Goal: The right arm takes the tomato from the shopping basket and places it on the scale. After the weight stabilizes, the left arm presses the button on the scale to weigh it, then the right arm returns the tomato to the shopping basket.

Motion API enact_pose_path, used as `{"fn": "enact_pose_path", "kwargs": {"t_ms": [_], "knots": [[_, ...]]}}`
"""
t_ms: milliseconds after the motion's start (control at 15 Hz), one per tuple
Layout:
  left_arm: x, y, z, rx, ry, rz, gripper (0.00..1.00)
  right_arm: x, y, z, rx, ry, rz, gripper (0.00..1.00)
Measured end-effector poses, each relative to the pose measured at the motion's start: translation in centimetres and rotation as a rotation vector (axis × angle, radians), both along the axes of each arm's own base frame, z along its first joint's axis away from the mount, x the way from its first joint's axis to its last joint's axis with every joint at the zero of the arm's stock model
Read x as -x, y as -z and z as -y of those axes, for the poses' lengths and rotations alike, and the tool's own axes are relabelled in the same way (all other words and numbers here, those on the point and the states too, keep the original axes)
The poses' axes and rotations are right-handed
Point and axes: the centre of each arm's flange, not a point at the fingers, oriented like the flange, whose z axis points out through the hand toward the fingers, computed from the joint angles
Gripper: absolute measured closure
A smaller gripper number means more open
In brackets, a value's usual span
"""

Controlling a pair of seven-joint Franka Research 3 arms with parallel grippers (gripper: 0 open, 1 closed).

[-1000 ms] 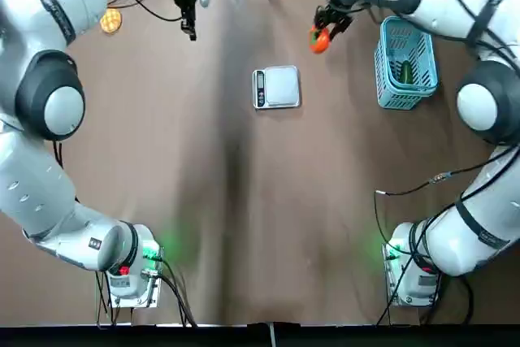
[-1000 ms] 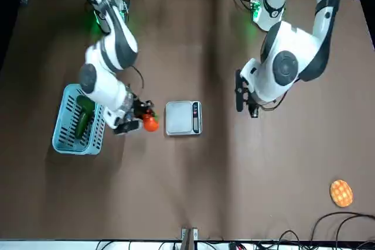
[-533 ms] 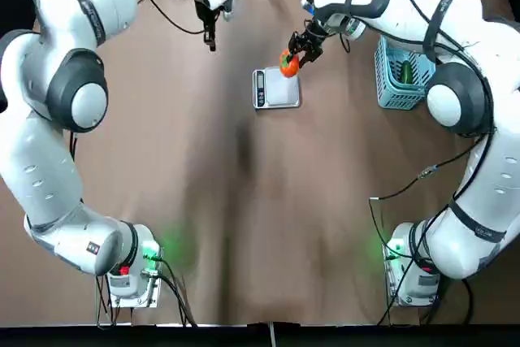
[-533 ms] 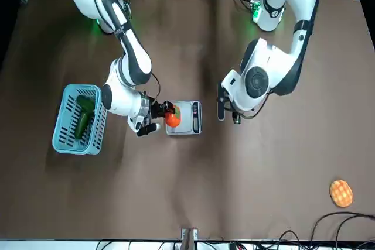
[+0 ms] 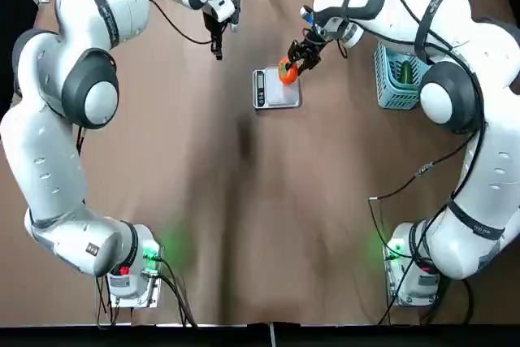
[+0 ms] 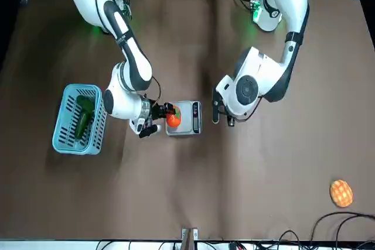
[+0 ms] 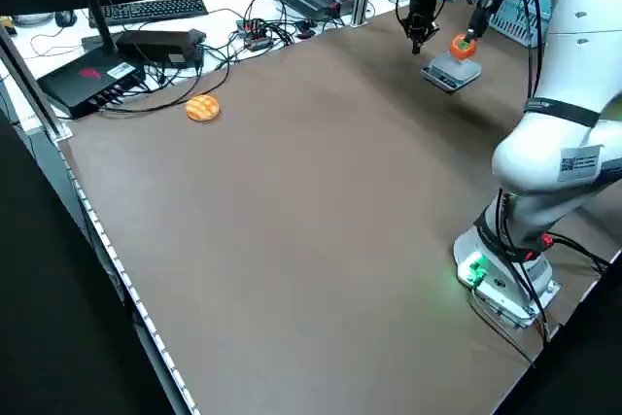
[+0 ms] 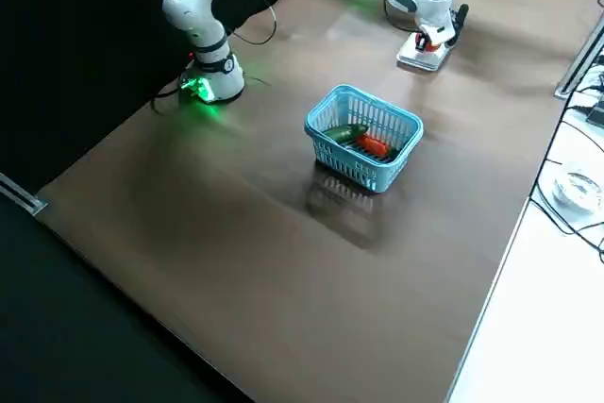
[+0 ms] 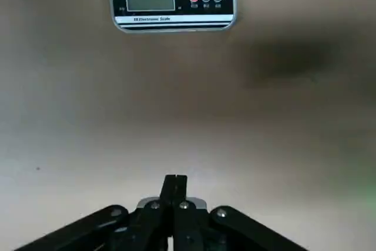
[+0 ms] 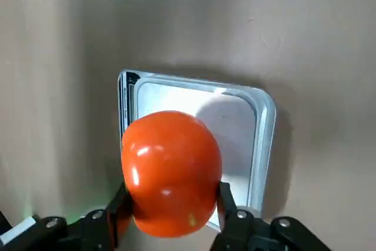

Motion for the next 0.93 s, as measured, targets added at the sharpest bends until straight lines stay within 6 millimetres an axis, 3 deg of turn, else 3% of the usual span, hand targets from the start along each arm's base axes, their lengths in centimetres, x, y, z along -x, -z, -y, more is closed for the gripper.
{"fn": "enact_pose_path", "kwargs": {"t_ms": [267, 333, 733, 933], "knots": [[1.5, 0.3, 2.6, -0.001, 0.019, 0.005, 0.99, 0.0, 0.0, 0.0, -0.001, 0.001, -0.001, 0.34], [1.7, 0.6, 3.3, 0.004, 0.017, 0.016, 0.99, 0.0, 0.0, 0.1, -0.001, 0.002, -0.001, 0.27], [3.7, 4.9, 8.3, 0.028, 0.010, 0.055, 0.99, -0.2, 0.1, 0.4, 0.001, 0.008, 0.001, 0.22], [4.4, 6.3, 9.8, 0.042, 0.014, 0.073, 0.99, -0.6, 0.1, 1.1, 0.004, 0.015, 0.006, 0.11]]}}
